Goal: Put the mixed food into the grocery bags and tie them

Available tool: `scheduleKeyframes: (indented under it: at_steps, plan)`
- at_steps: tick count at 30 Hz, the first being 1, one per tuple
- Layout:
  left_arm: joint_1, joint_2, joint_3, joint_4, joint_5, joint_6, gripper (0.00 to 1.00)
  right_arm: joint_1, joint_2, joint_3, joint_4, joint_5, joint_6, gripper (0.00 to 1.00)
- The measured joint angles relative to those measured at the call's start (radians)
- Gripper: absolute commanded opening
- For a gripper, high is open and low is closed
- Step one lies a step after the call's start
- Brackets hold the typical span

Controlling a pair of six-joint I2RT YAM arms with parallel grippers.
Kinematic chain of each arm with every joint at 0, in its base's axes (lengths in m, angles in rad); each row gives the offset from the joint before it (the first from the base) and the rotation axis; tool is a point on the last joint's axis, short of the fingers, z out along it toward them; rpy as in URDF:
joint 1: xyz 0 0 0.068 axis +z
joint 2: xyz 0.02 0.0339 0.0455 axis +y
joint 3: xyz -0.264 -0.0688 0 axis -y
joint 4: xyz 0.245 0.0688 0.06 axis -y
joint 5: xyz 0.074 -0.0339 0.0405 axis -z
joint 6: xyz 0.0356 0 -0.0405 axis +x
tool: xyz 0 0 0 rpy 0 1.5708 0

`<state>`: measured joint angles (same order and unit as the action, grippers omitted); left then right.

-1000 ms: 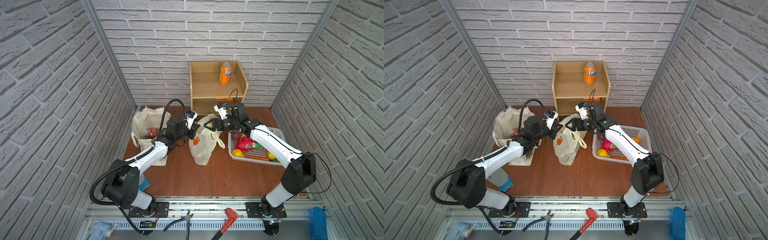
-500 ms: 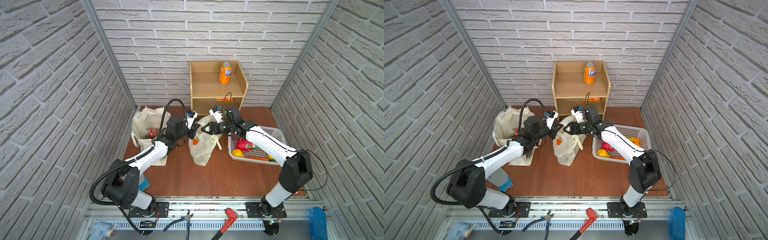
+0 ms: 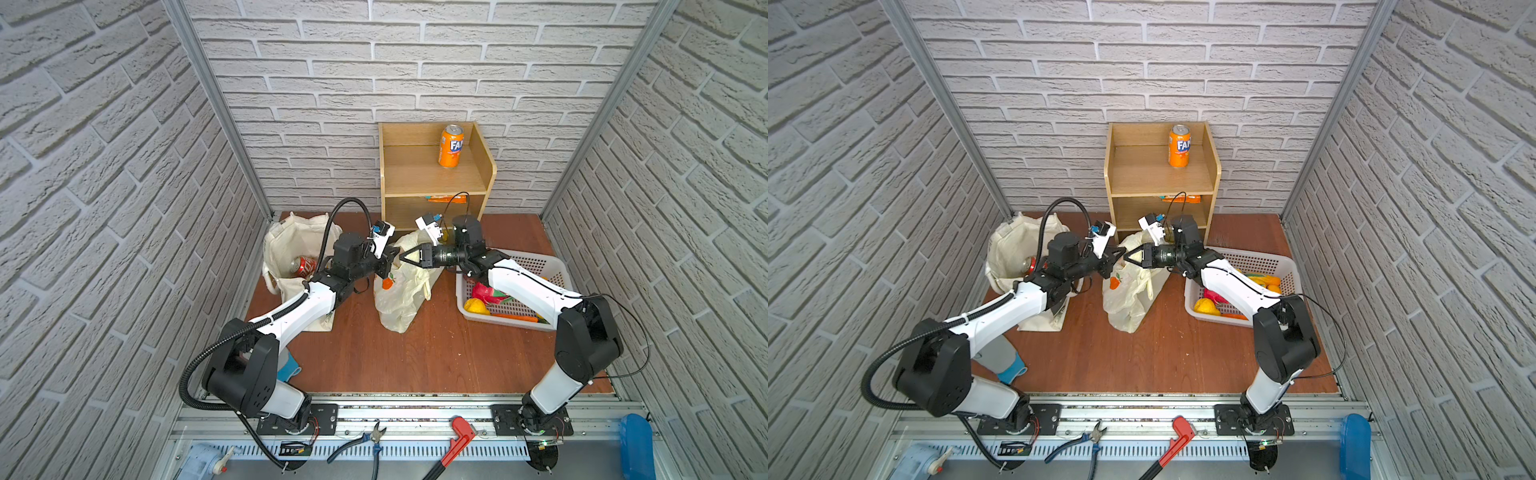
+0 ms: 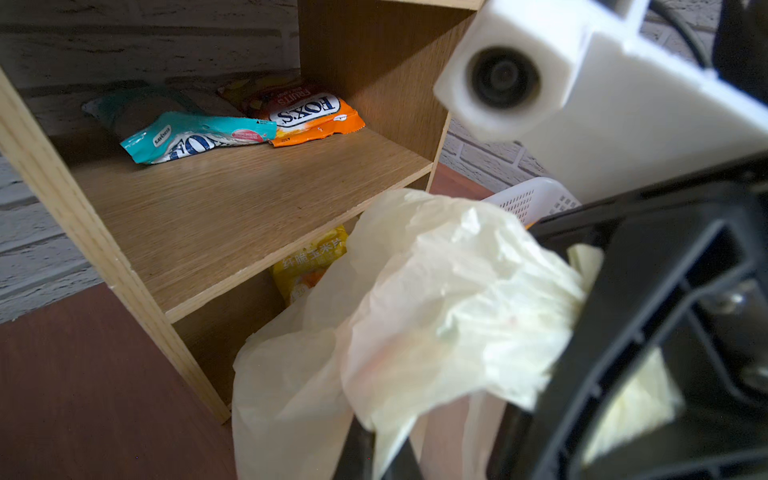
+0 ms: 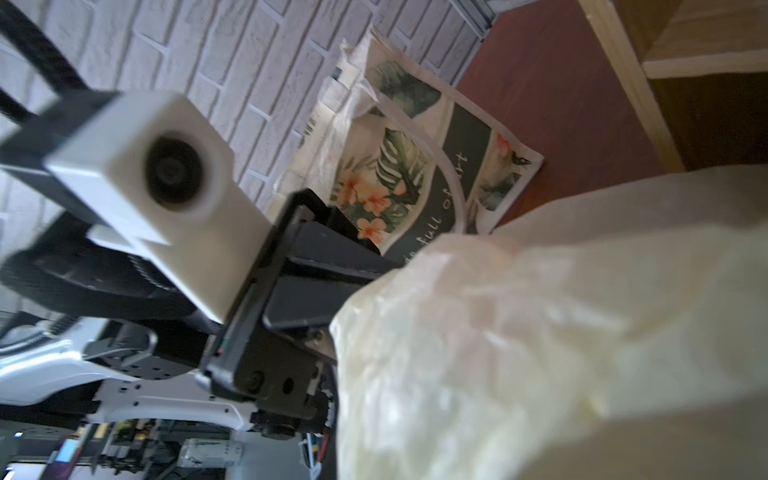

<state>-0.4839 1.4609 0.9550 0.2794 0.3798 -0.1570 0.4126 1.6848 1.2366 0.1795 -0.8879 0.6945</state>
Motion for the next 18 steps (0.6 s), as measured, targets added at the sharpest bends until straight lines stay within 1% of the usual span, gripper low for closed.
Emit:
scheduleKeyframes:
  at_steps: [1,4,7,10,14,18]
  plan:
    - [-0.001,0.0,-0.004,0.004,0.002,-0.002,0.21,-0.005,0.0,-0.016,0.072,-0.016,0.043,0.09]
    - [-0.006,0.0,-0.016,0.018,0.008,-0.013,0.25,-0.022,0.007,-0.052,0.308,-0.056,0.195,0.12]
    - [-0.019,0.0,-0.024,0.035,0.021,-0.023,0.26,-0.041,0.047,-0.066,0.553,-0.079,0.355,0.15]
    - [-0.026,-0.003,-0.033,0.042,0.026,-0.027,0.26,-0.057,0.103,-0.069,0.737,-0.082,0.489,0.17]
    - [-0.024,-0.023,-0.054,0.042,0.023,-0.029,0.32,-0.07,0.13,-0.089,0.842,-0.084,0.576,0.15]
    - [0.003,-0.064,-0.085,0.05,0.011,-0.051,0.44,-0.076,0.13,-0.093,0.883,-0.086,0.601,0.12]
